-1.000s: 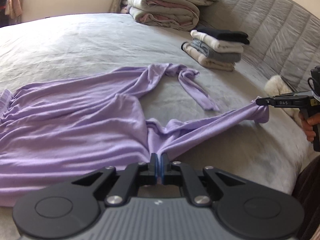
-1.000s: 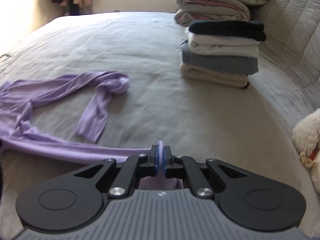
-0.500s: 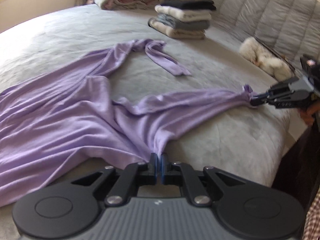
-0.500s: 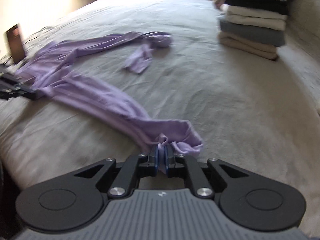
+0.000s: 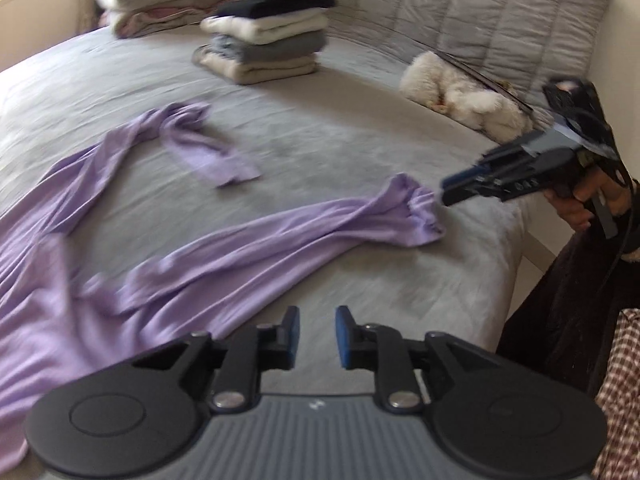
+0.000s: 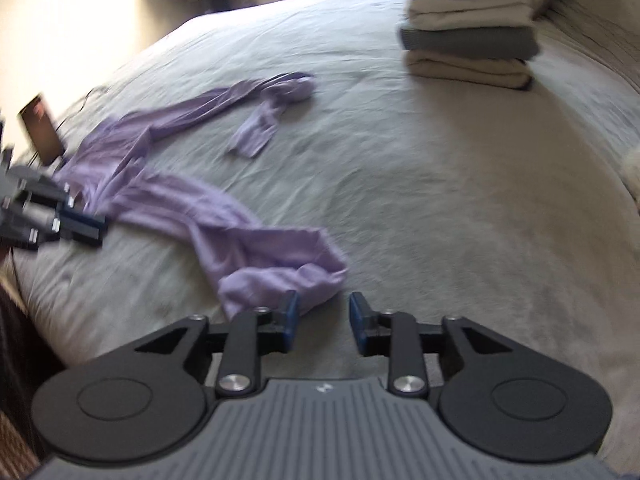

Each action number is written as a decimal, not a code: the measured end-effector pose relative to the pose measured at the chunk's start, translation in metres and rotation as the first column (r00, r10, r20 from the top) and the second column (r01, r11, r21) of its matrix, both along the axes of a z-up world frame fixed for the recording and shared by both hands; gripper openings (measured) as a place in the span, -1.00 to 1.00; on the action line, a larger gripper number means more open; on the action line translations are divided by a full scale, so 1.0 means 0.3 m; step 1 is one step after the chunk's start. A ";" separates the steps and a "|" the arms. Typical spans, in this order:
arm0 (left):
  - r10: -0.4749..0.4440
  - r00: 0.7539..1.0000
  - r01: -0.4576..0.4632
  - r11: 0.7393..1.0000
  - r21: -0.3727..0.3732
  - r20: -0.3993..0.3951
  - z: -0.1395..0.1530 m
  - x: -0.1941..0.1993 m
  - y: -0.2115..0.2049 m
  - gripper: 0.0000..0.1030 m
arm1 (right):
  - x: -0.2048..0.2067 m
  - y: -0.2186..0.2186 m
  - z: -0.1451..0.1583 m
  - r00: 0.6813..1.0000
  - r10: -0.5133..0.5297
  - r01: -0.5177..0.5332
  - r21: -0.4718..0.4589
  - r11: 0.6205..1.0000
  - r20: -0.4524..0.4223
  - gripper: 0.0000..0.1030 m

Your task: Fold clothes

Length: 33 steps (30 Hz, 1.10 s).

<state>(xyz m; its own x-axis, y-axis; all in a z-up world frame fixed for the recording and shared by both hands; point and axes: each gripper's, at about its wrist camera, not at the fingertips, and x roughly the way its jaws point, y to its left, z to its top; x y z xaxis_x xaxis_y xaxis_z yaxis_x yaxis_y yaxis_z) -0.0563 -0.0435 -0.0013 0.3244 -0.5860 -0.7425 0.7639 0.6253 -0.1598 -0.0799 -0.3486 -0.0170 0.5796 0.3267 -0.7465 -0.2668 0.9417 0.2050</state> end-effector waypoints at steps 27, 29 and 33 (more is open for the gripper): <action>-0.256 0.967 0.255 0.966 -0.050 -0.007 -0.117 -0.063 -0.622 -0.34 | 0.137 -0.114 -0.005 0.964 -0.244 0.246 0.002 0.969 0.103 -0.46; -0.285 0.958 0.284 0.955 -0.088 -0.004 -0.110 -0.079 -0.636 -0.34 | 0.127 -0.133 0.004 0.961 -0.255 0.254 0.019 0.967 0.103 -0.46; -0.326 0.945 0.323 0.931 -0.171 0.011 -0.060 -0.092 -0.600 -0.34 | 0.098 -0.159 0.014 0.962 -0.257 0.255 0.042 0.966 0.090 -0.46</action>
<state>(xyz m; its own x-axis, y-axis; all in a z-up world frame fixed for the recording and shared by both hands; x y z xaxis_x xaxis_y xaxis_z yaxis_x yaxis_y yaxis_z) -0.0839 -0.2235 -0.0193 0.0833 -0.7738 -0.6279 0.9169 0.3063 -0.2558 -0.0504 -0.3964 -0.0129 0.7140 0.1793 -0.6768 -0.0371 0.9750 0.2192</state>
